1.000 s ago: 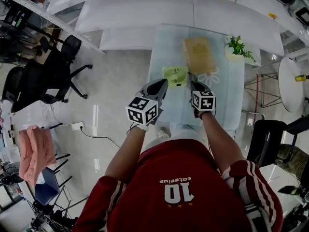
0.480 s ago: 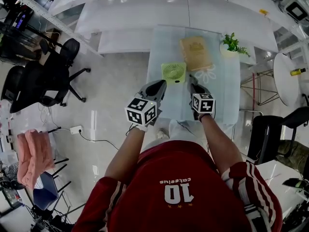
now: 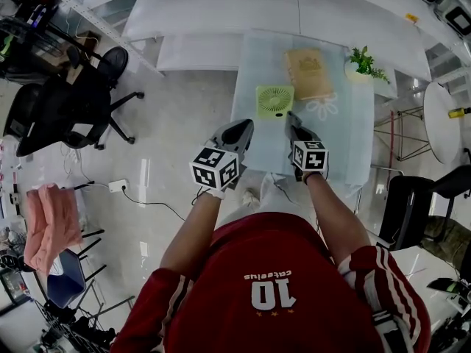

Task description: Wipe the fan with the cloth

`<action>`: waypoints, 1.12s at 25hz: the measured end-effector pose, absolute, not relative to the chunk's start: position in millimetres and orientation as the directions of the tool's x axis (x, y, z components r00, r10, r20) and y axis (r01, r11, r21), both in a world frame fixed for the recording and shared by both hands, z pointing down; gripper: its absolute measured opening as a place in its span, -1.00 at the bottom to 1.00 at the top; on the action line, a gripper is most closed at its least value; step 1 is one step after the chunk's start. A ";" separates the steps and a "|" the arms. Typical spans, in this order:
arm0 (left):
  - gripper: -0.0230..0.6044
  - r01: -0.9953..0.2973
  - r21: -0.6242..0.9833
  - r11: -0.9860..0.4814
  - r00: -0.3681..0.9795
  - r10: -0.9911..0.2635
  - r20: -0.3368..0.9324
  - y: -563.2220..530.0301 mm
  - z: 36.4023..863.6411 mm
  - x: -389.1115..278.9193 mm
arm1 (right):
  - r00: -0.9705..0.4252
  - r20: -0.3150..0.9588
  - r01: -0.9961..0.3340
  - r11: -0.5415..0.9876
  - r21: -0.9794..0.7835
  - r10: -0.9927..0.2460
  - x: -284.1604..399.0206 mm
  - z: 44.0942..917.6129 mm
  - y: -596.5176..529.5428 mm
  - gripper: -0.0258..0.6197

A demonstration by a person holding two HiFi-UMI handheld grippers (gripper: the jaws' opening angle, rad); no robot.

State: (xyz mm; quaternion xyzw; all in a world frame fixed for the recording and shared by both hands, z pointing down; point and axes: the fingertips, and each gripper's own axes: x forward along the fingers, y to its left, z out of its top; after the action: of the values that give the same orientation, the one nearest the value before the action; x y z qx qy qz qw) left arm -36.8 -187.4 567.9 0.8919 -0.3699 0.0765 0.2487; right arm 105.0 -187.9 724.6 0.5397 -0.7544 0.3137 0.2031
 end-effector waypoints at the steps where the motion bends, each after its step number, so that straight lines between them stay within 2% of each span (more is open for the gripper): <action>1: -0.93 -0.703 0.388 -0.596 0.709 -0.626 0.324 -186.2 569.7 -40.5 | -0.341 0.646 -0.940 0.227 -0.256 -0.683 100.6 726.0 -187.4 -0.87; 28: -0.93 -0.800 0.388 -0.458 0.590 -0.717 0.371 -193.7 591.0 -95.0 | -0.513 0.636 -0.854 0.420 -0.308 -0.576 16.5 745.7 -210.7 -0.88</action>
State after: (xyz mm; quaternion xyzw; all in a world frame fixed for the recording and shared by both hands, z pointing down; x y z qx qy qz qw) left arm -95.0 -193.7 591.0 0.8502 -0.4462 0.0773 0.2685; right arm 16.5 -210.7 745.7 0.4401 -0.8123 0.3107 0.2233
